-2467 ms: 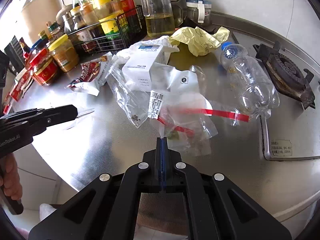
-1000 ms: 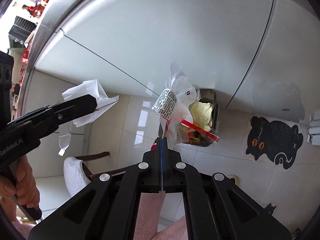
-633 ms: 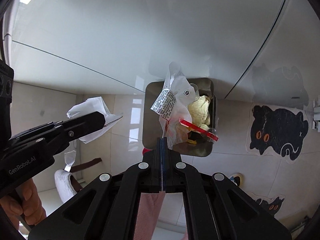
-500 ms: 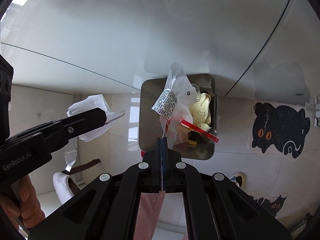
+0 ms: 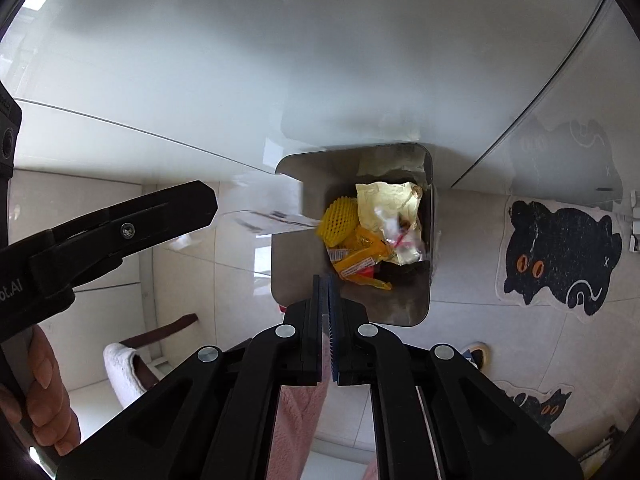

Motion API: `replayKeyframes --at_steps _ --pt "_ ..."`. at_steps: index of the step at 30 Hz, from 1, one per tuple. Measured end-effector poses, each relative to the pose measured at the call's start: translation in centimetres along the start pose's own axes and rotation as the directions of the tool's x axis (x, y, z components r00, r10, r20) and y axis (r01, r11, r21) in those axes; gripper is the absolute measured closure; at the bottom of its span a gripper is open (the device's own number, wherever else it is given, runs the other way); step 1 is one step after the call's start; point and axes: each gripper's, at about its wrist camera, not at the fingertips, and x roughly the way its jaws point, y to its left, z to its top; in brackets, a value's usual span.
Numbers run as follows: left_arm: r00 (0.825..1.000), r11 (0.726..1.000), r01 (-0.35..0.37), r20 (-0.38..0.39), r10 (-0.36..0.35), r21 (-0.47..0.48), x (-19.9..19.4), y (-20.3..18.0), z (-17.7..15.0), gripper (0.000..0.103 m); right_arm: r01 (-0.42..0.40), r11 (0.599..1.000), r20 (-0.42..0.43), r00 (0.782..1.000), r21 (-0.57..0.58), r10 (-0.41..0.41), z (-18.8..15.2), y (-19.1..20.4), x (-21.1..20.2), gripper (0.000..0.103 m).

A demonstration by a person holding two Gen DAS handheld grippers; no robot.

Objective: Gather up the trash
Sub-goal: 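Raise both tools back up toward the counter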

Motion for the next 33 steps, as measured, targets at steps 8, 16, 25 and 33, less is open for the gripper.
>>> replayKeyframes --at_steps 8,16,25,33 --pt "0.999 1.0 -0.024 0.036 0.025 -0.017 -2.0 -0.6 0.0 0.034 0.022 0.999 0.032 0.999 -0.024 -0.022 -0.3 -0.7 -2.4 0.023" --pt "0.993 0.998 -0.051 0.107 0.048 0.032 -8.0 -3.1 -0.5 0.016 0.035 0.995 0.083 0.996 -0.089 -0.027 -0.7 0.5 -9.1 0.003" --pt "0.956 0.992 -0.086 0.289 0.055 0.095 -19.1 -7.0 -1.6 0.008 0.045 0.973 0.221 0.975 -0.225 0.006 -2.1 2.7 -20.8 0.003" --pt "0.896 0.991 -0.076 0.444 0.022 0.106 -27.6 -8.3 0.5 0.008 0.034 0.953 0.441 0.891 -0.302 0.108 -0.6 3.8 -31.0 0.003"
